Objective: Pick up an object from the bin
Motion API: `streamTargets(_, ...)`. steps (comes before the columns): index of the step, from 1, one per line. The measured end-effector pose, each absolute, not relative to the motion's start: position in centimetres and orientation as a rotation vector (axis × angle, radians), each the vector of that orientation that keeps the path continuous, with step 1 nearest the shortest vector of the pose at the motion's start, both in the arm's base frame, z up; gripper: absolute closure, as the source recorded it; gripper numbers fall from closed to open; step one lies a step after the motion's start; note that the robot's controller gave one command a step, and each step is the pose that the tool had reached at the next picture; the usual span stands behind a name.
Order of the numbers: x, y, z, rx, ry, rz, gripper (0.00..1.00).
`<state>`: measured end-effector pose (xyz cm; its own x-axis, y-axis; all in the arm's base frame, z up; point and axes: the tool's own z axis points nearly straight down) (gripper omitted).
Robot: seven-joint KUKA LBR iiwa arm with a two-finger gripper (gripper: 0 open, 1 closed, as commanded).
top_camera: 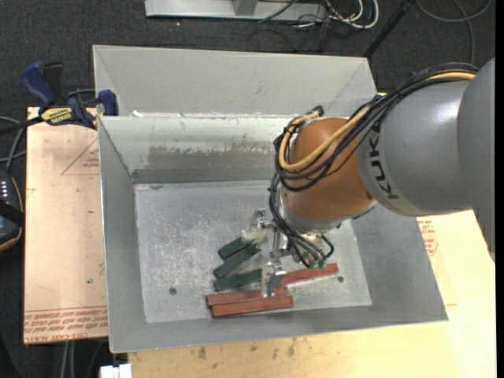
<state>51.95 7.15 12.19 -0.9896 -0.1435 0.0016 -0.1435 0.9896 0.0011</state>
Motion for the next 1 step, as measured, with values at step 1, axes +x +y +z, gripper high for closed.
streamTargets(1, 55.17, 6.92, 13.18, 0.44, -3.116, -0.001, 0.0)
